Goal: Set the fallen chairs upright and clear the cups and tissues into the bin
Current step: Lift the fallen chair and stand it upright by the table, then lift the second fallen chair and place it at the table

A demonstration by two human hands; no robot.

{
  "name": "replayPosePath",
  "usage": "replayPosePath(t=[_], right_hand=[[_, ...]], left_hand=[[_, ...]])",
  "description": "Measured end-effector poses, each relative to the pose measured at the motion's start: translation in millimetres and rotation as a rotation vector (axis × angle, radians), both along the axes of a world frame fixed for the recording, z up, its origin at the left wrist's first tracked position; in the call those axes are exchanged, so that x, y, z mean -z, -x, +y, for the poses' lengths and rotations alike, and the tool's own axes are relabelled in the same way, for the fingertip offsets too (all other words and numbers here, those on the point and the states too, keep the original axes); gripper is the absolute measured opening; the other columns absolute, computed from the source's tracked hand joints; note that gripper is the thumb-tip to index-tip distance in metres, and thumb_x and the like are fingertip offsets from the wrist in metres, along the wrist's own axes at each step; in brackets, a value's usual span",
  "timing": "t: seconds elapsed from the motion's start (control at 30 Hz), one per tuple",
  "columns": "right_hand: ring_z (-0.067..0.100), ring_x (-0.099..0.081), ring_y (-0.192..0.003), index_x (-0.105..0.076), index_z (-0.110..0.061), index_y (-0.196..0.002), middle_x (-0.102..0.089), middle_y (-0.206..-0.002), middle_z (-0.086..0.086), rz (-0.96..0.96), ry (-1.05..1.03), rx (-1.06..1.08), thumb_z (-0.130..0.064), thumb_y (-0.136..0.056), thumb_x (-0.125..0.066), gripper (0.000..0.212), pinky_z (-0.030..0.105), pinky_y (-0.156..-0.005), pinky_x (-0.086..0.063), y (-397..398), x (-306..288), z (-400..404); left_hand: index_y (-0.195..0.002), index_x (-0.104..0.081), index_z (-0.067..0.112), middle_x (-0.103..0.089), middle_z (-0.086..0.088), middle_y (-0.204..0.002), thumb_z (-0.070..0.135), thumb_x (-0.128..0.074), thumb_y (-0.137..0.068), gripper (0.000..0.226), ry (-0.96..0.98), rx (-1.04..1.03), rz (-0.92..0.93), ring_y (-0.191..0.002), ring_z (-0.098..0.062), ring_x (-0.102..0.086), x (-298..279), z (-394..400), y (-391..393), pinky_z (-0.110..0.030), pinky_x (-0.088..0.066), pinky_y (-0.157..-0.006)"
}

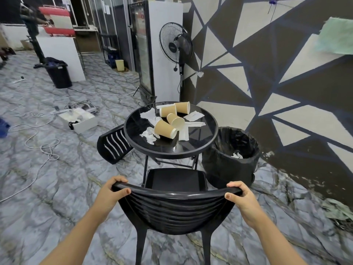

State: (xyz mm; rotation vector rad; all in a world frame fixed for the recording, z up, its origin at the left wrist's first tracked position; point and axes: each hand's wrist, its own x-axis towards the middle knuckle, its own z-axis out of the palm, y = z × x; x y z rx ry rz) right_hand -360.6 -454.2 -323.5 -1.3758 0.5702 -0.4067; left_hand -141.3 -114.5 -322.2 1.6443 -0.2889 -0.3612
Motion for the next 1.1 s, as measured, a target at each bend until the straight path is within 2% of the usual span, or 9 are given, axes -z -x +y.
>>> replayPosePath(t=[0.17, 0.3, 0.4, 0.53, 0.63, 0.73, 0.87, 1.0, 1.1], right_hand=[[0.013, -0.063, -0.078, -0.065, -0.016, -0.088, -0.062, -0.089, 0.002, 0.049, -0.026, -0.055, -0.012, -0.057, -0.076, 0.033, 0.025, -0.071, -0.050, 3.0, -9.4, 3.5], [0.016, -0.055, -0.104, -0.066, -0.018, -0.100, -0.064, -0.109, 0.003, 0.098, -0.040, -0.103, -0.014, -0.079, -0.062, 0.022, 0.030, -0.089, -0.041, 3.2, -22.3, -5.1], [0.018, -0.058, -0.104, -0.066, -0.020, -0.103, -0.067, -0.110, 0.006, 0.222, -0.035, -0.067, -0.020, -0.092, -0.053, 0.017, 0.034, -0.086, -0.041, -7.8, -36.1, -14.4], [0.025, -0.060, -0.104, -0.066, -0.013, -0.091, -0.067, -0.105, 0.010, 0.470, 0.371, -0.082, -0.009, -0.088, -0.059, 0.008, 0.037, -0.090, -0.044, -48.5, -59.8, -10.7], [0.023, -0.060, -0.103, -0.064, -0.016, -0.098, -0.066, -0.104, 0.008, 0.493, 0.616, -0.210, -0.013, -0.087, -0.060, 0.012, 0.031, -0.087, -0.044, -100.0, -81.9, 24.0], [0.018, -0.058, -0.100, -0.060, -0.018, -0.112, -0.062, -0.112, 0.003, 0.439, 0.748, -0.385, -0.019, -0.089, -0.057, 0.024, 0.026, -0.083, -0.043, -159.5, -96.0, 82.0], [0.023, -0.042, -0.127, -0.042, -0.016, -0.136, -0.044, -0.140, 0.008, 0.416, 1.030, -0.677, -0.028, -0.091, -0.052, 0.047, 0.033, -0.106, -0.035, -231.1, -90.5, 180.3], [0.027, -0.031, -0.134, -0.033, -0.017, -0.140, -0.034, -0.145, 0.009, 0.419, 1.173, -0.902, -0.034, -0.091, -0.048, 0.054, 0.040, -0.108, -0.032, -281.4, -66.3, 280.7], [0.026, -0.031, -0.135, -0.028, -0.021, -0.143, -0.033, -0.147, 0.008, 0.441, 1.183, -1.041, -0.040, -0.090, -0.047, 0.060, 0.039, -0.109, -0.031, -310.2, -51.5, 341.6]], left_hand=[[-0.086, -0.061, 0.018, -0.059, 0.001, -0.089, 0.002, -0.071, -0.076, 0.022, -0.078, 0.025, -0.049, -0.080, -0.013, -0.056, -3.7, 2.6, 1.5, -0.020, -0.047, -0.071], [-0.090, -0.064, 0.024, -0.060, 0.000, -0.092, 0.015, -0.075, -0.074, 0.021, -0.167, 0.096, -0.031, -0.083, -0.015, -0.057, -10.3, 8.5, -4.0, -0.023, -0.046, -0.072], [-0.106, -0.061, 0.036, -0.056, 0.006, -0.112, 0.026, -0.078, -0.073, 0.038, -0.258, 0.239, 0.061, -0.105, -0.011, -0.054, -23.7, 13.6, -12.6, -0.027, -0.044, -0.089], [-0.125, -0.045, 0.036, -0.054, 0.003, -0.121, 0.041, -0.074, -0.072, 0.061, -0.221, 0.227, 0.178, -0.109, -0.010, -0.052, -46.6, 24.7, -28.9, -0.033, -0.036, -0.095], [-0.131, -0.044, 0.024, -0.052, -0.005, -0.128, 0.032, -0.063, -0.086, 0.049, -0.448, 0.115, -0.007, -0.108, -0.012, -0.051, -54.5, 39.4, -44.6, -0.029, -0.036, -0.090], [-0.135, -0.041, 0.016, -0.044, -0.006, -0.141, 0.025, -0.056, -0.091, 0.047, -0.701, 0.123, -0.178, -0.128, -0.017, -0.042, -57.1, 59.8, -58.7, -0.029, -0.034, -0.103], [-0.138, -0.038, 0.014, -0.036, -0.004, -0.148, 0.029, -0.051, -0.093, 0.049, -0.811, 0.124, -0.176, -0.135, -0.017, -0.035, -57.5, 95.5, -77.4, -0.026, -0.029, -0.107], [-0.138, -0.038, 0.021, -0.037, 0.000, -0.147, 0.046, -0.048, -0.091, 0.054, -0.911, 0.096, -0.131, -0.132, -0.018, -0.039, -52.1, 145.6, -95.0, -0.029, -0.033, -0.106], [-0.138, -0.036, 0.022, -0.036, 0.001, -0.147, 0.040, -0.048, -0.091, 0.052, -0.940, 0.052, -0.070, -0.132, -0.018, -0.039, -47.9, 191.3, -110.4, -0.030, -0.034, -0.105]])
